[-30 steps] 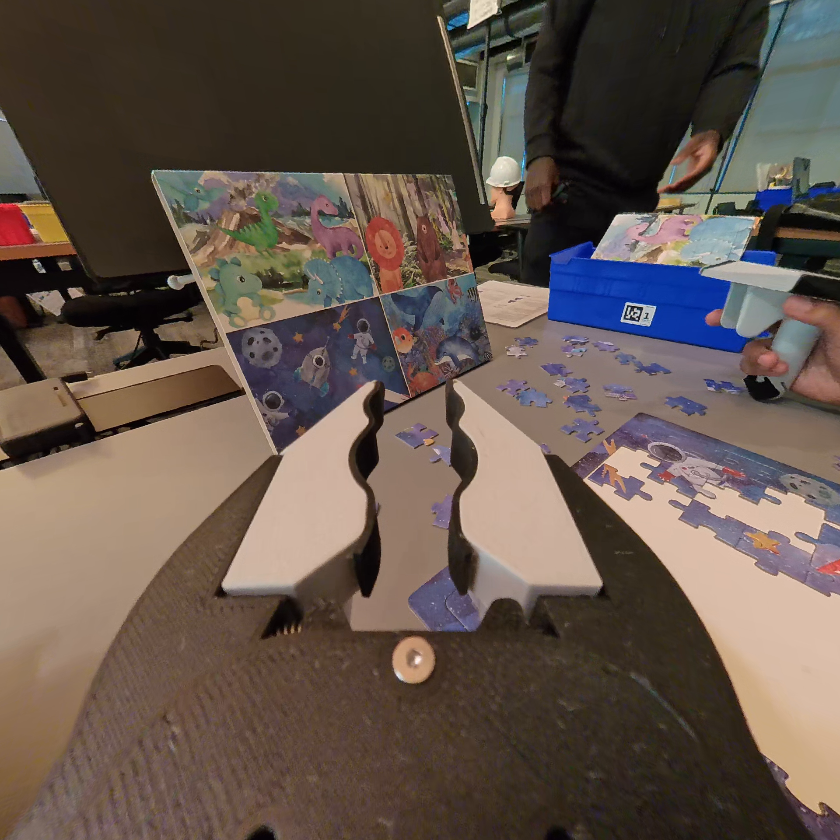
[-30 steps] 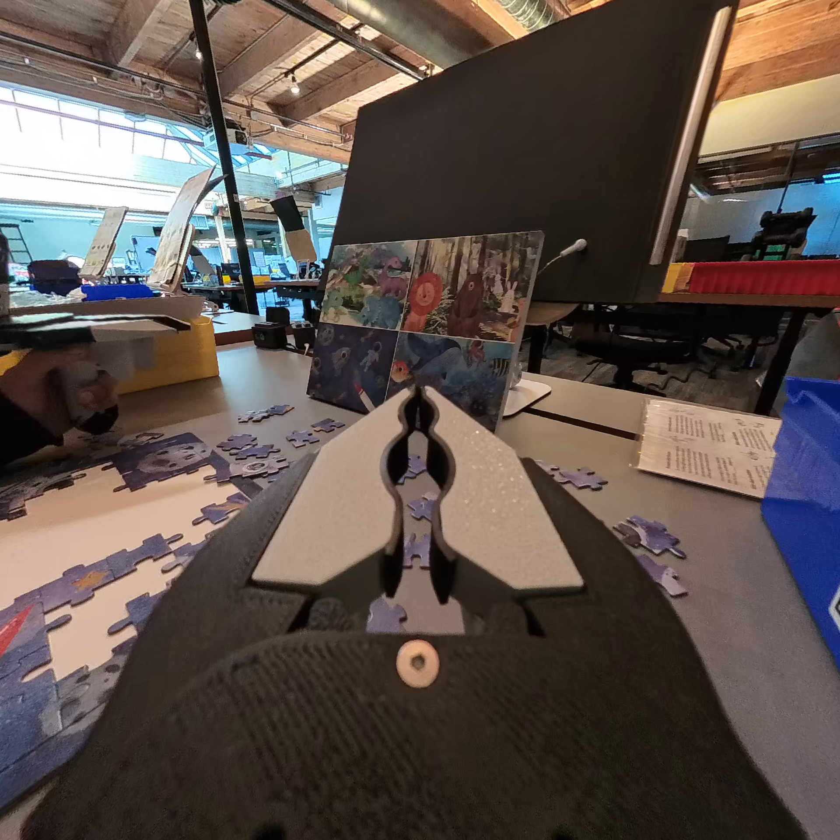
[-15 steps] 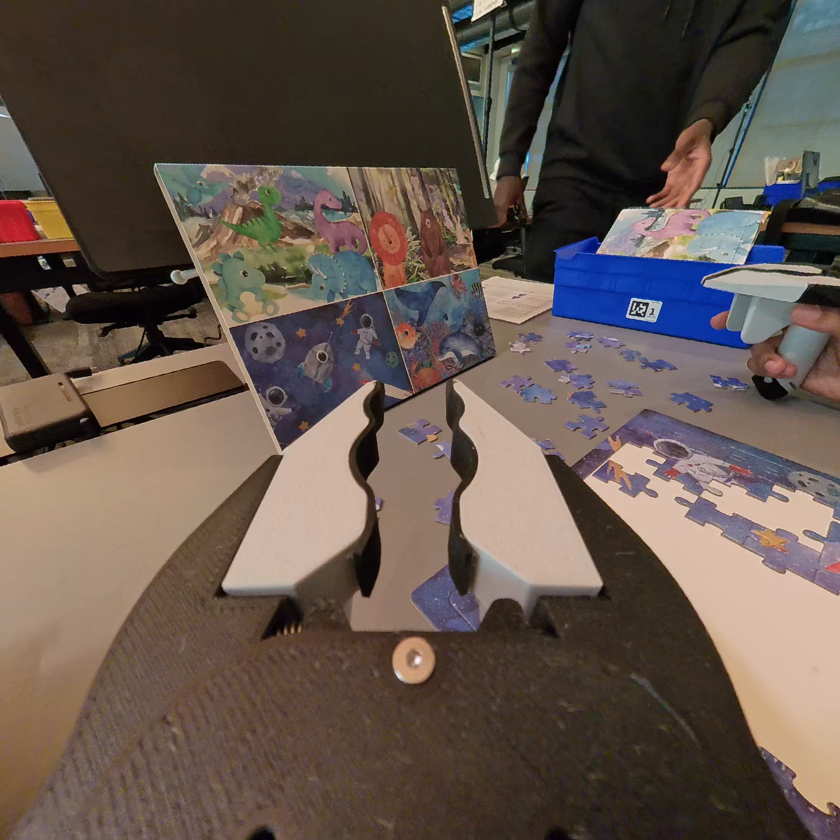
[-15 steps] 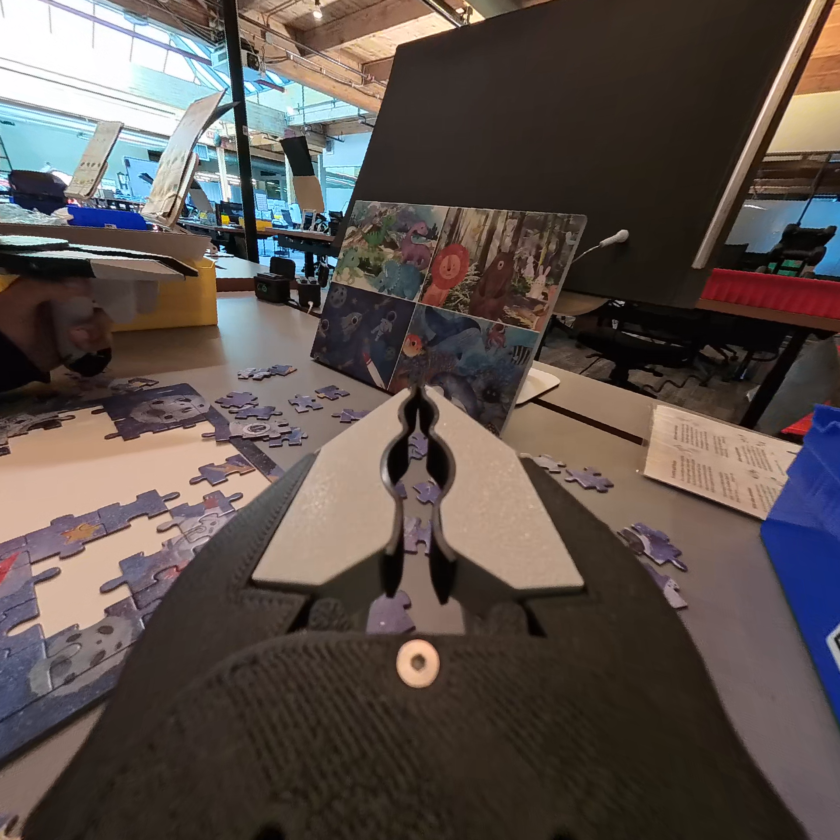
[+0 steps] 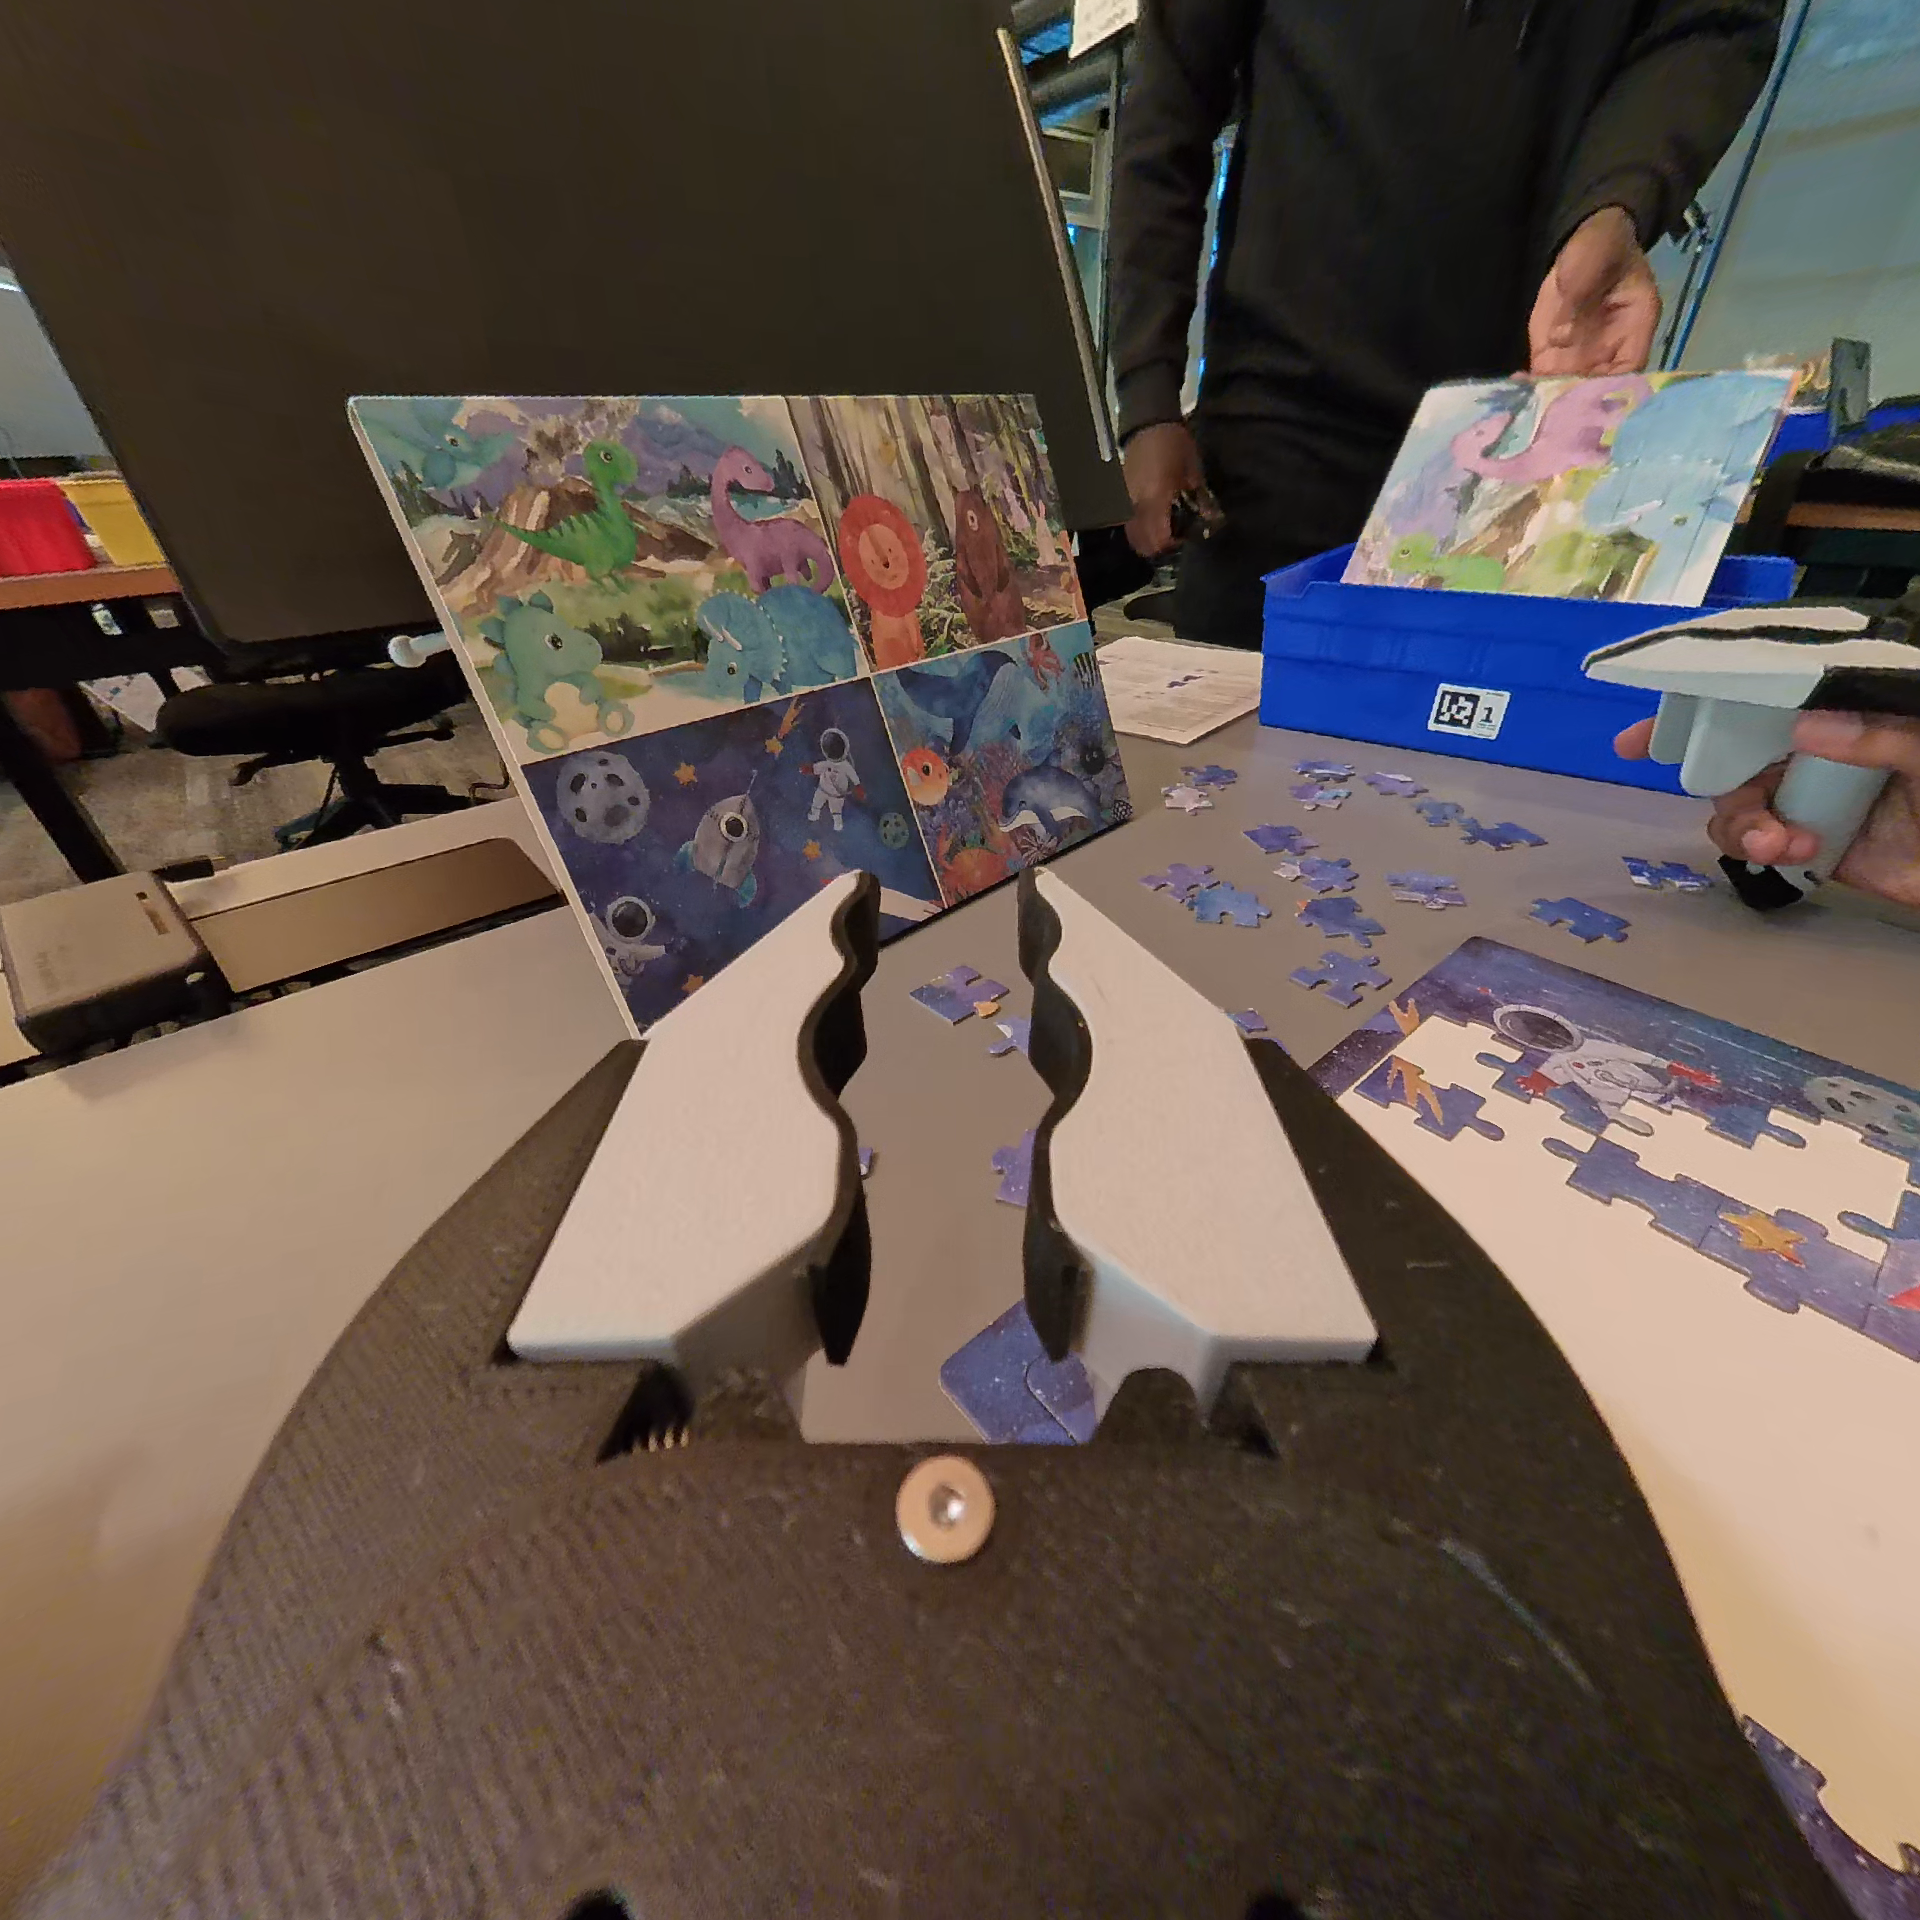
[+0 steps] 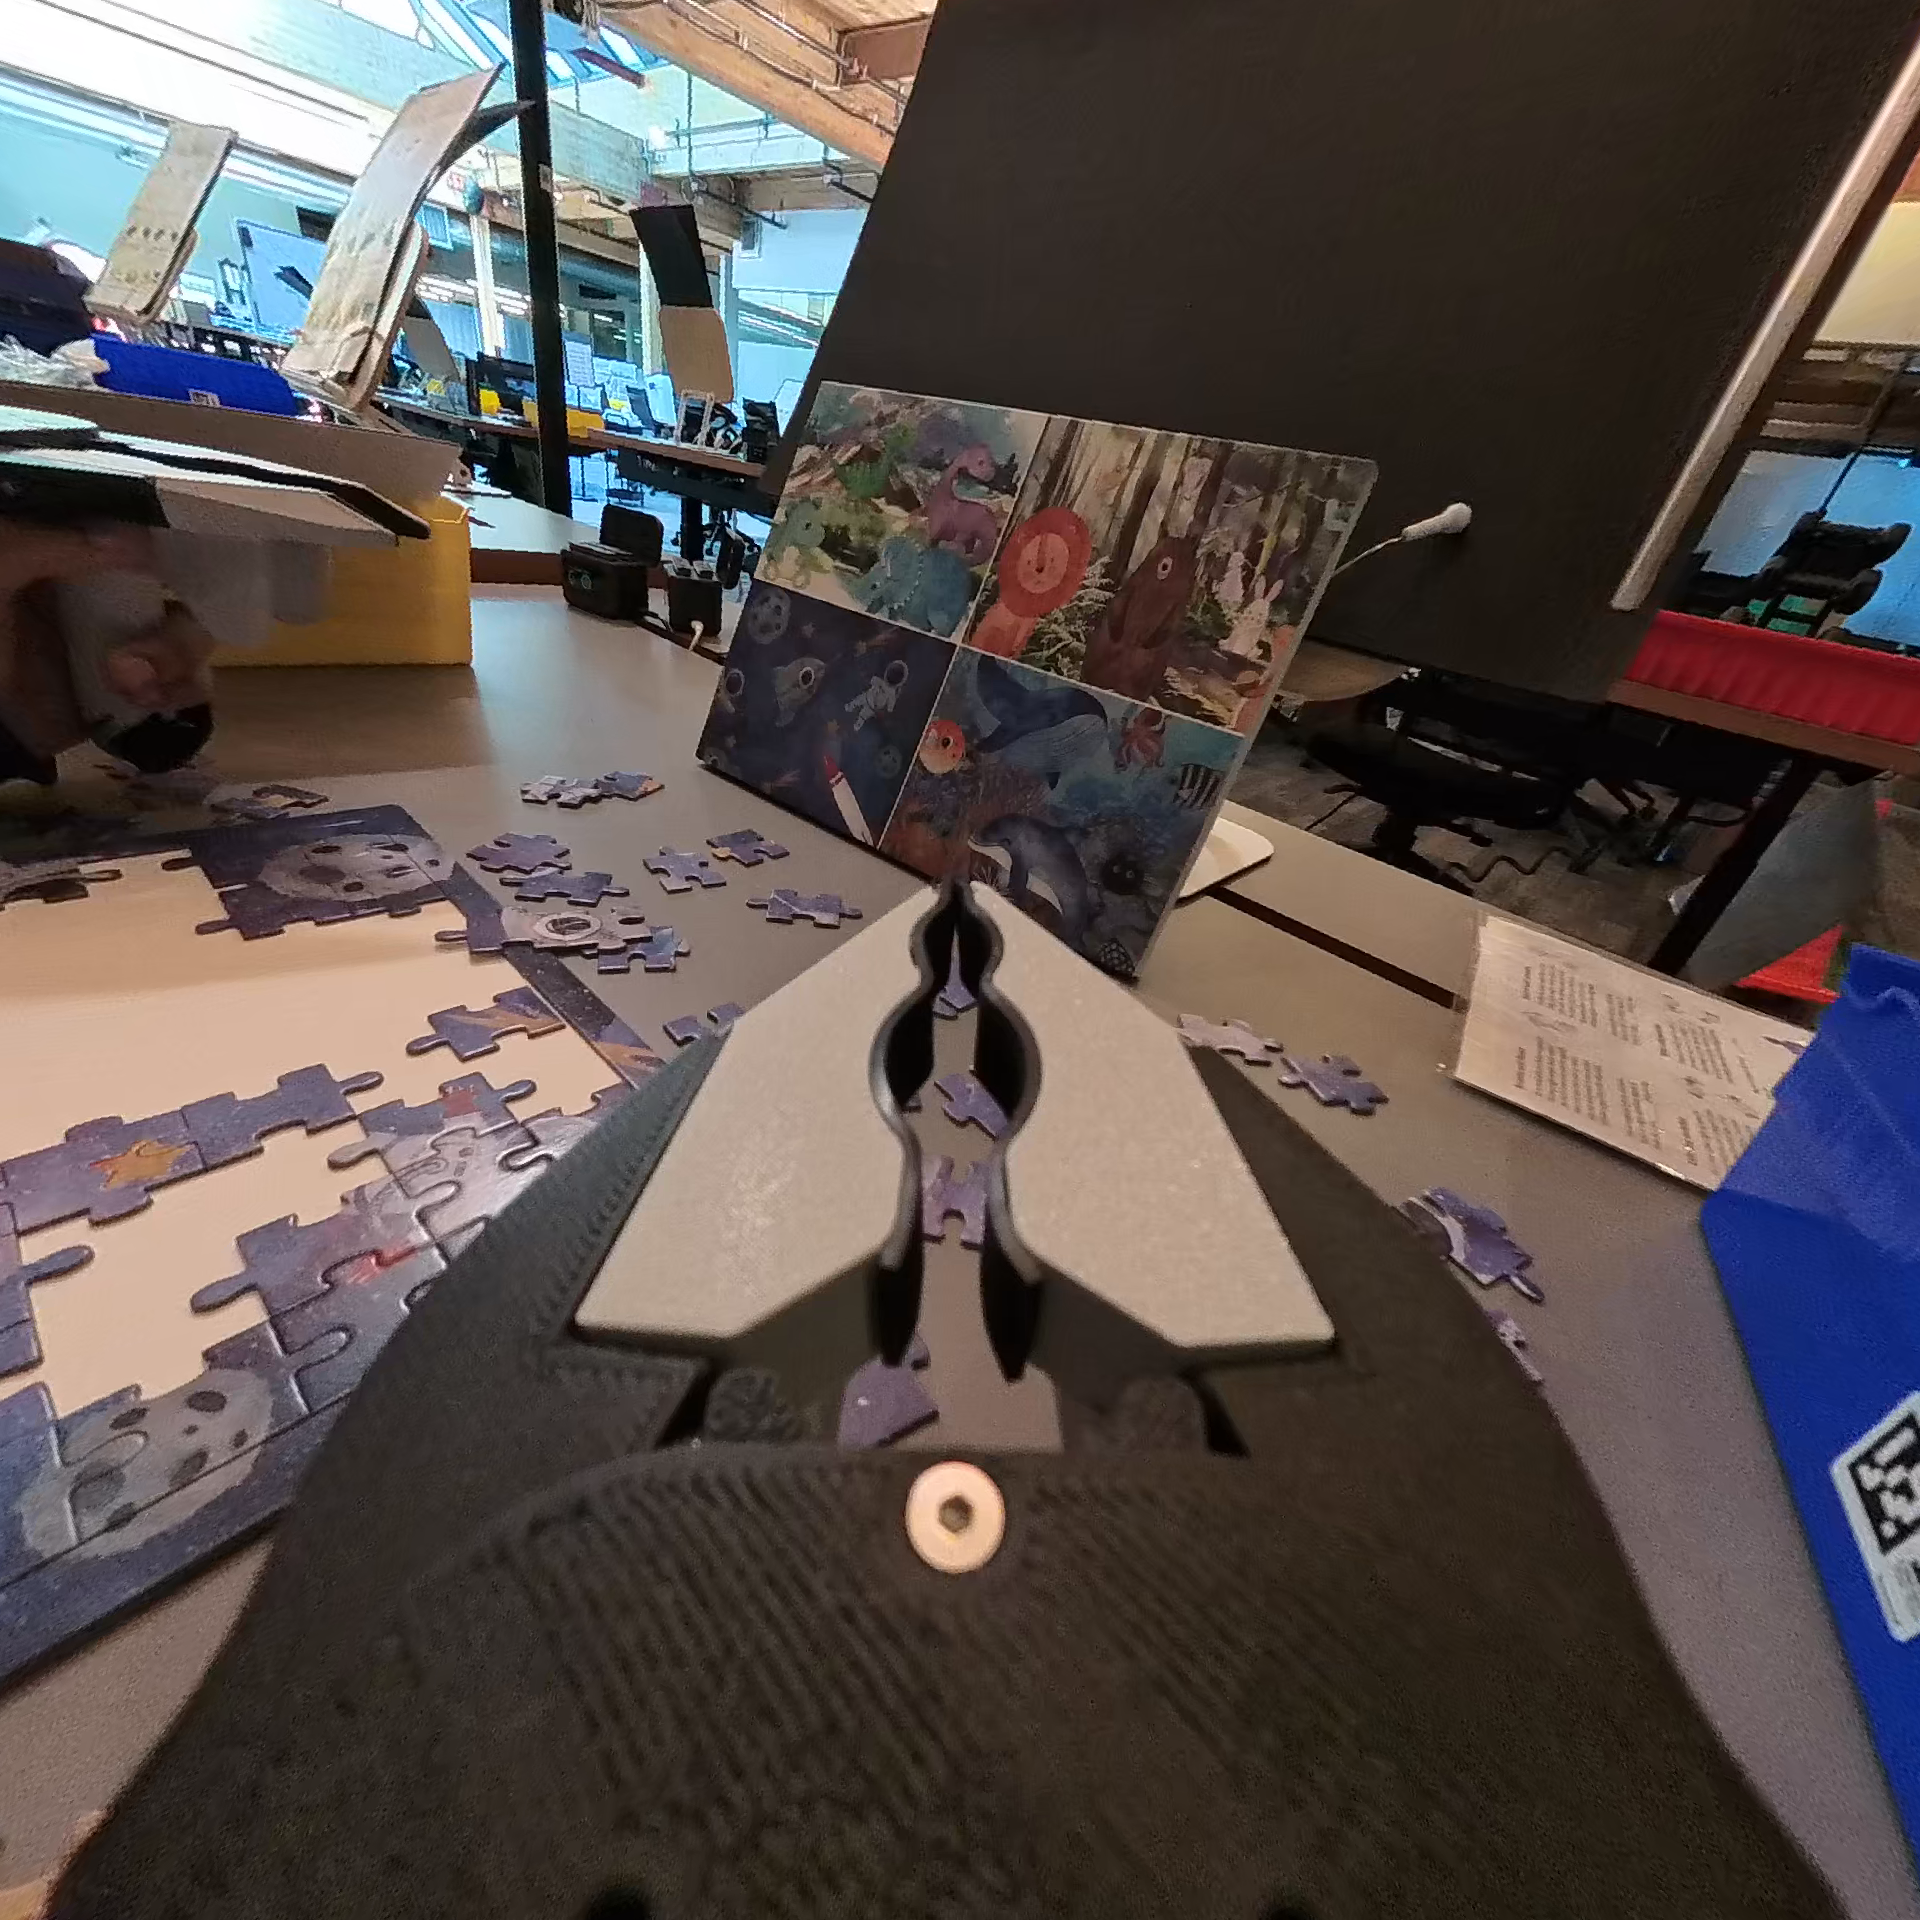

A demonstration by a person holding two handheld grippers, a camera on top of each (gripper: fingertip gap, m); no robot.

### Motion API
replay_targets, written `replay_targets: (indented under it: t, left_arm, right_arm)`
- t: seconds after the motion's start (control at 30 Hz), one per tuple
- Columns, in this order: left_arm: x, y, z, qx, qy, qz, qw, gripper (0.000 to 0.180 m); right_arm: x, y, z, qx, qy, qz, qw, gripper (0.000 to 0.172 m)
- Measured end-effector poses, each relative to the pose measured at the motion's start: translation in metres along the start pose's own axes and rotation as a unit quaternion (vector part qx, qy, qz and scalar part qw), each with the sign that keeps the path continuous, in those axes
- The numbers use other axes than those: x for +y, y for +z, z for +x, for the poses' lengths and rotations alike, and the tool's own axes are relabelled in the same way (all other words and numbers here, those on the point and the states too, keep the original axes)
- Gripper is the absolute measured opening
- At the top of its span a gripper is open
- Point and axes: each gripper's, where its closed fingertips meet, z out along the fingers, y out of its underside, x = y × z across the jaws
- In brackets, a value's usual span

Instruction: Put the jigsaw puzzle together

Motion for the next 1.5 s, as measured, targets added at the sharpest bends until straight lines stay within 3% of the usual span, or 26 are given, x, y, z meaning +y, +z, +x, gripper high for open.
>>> replay_targets:
  t: [0.7, 0.8, 0.87, 0.97, 1.07, 1.2, 1.3, 1.37, 1.43, 1.5]
  left_arm:
    - [-0.006, 0.002, 0.004, 0.008, -0.013, 0.006, 1.000, 0.026]
    - [-0.012, 0.003, 0.009, 0.014, -0.027, 0.008, 1.000, 0.017]
    - [-0.013, 0.009, 0.009, 0.013, -0.035, -0.004, 0.999, 0.001]
    - [-0.015, 0.022, 0.006, 0.005, -0.042, -0.031, 0.999, 0.000]
    - [-0.022, 0.041, 0.005, 0.014, -0.026, -0.056, 0.998, 0.000]
    - [-0.029, 0.064, -0.008, 0.022, 0.022, -0.082, 0.996, 0.000]
    - [-0.024, 0.066, -0.012, 0.041, 0.008, -0.067, 0.997, 0.000]
    - [-0.023, 0.061, -0.003, 0.075, -0.033, -0.050, 0.995, 0.000]
    - [-0.027, 0.055, 0.007, 0.107, -0.066, -0.026, 0.992, 0.000]
    - [-0.031, 0.054, 0.010, 0.125, -0.080, -0.020, 0.989, 0.002]
  right_arm:
    - [0.004, 0.002, 0.004, 0.022, 0.013, -0.021, 0.999, 0.000]
    - [0.001, 0.000, 0.012, 0.044, 0.028, -0.019, 0.998, 0.000]
    - [-0.005, -0.003, 0.016, 0.056, 0.036, -0.007, 0.998, 0.000]
    - [-0.012, -0.008, 0.025, 0.083, 0.037, 0.005, 0.996, 0.000]
    - [-0.036, -0.025, 0.039, 0.129, 0.009, 0.041, 0.991, 0.000]
    - [-0.082, -0.082, 0.070, 0.215, -0.008, 0.147, 0.965, 0.000]
    - [-0.080, -0.143, 0.124, 0.352, 0.009, 0.160, 0.922, 0.000]
    - [-0.073, -0.167, 0.144, 0.398, 0.008, 0.147, 0.906, 0.000]
    - [-0.072, -0.159, 0.138, 0.381, -0.012, 0.130, 0.915, 0.000]
    - [-0.071, -0.121, 0.111, 0.317, -0.045, 0.104, 0.941, 0.000]
